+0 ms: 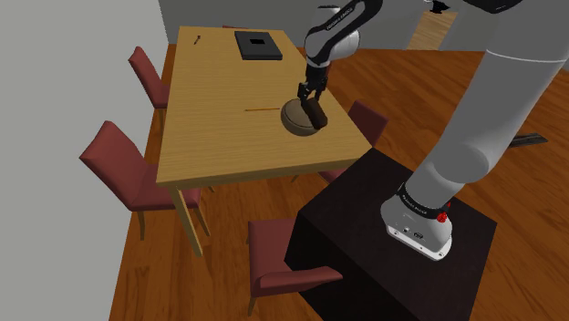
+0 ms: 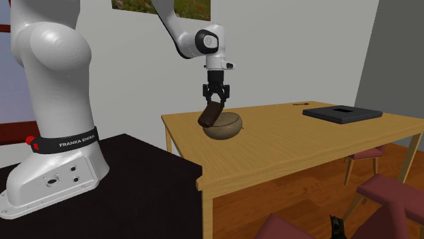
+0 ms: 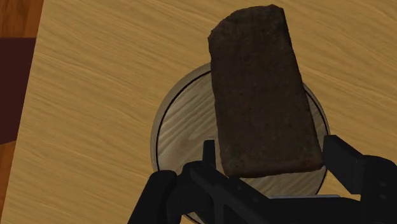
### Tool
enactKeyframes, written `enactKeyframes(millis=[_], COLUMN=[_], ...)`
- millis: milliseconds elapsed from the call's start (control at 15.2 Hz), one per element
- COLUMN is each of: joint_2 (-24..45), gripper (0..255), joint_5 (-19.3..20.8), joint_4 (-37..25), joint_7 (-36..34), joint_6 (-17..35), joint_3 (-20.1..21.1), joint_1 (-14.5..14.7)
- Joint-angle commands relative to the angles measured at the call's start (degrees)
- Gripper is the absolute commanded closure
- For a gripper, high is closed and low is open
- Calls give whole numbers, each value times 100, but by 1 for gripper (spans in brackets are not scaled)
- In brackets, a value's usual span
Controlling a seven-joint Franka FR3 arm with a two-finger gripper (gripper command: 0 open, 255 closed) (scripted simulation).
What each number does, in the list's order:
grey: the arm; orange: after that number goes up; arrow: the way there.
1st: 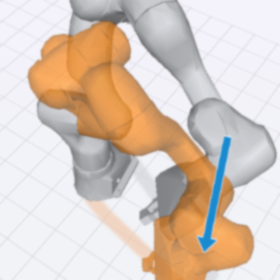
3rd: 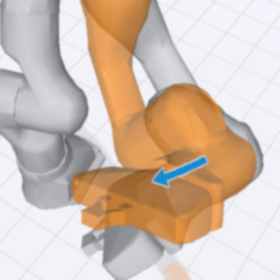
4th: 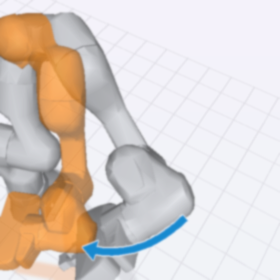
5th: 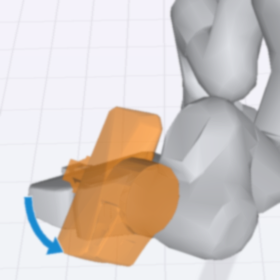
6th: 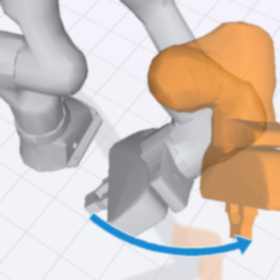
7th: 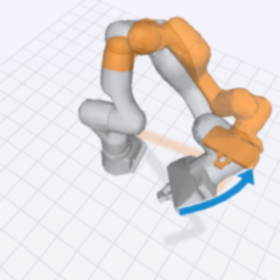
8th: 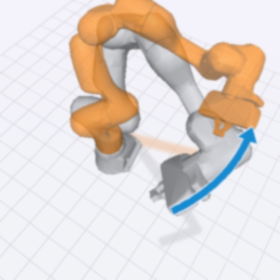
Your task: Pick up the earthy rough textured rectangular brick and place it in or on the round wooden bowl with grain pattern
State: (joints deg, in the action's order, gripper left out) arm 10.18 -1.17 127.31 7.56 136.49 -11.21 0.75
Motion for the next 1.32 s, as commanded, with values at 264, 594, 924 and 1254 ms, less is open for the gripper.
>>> enactKeyframes(millis=[264, 594, 924, 1254], joint_2=[351, 406, 405, 256], gripper=[255, 255, 0, 0], joint_5=[-106, -122, -122, -76], joint_4=[118, 125, 124, 99], joint_7=[65, 76, 74, 44], joint_6=[463, 524, 522, 350], joint_3=[35, 42, 43, 25], joint_1=[-23, -29, -28, -14])
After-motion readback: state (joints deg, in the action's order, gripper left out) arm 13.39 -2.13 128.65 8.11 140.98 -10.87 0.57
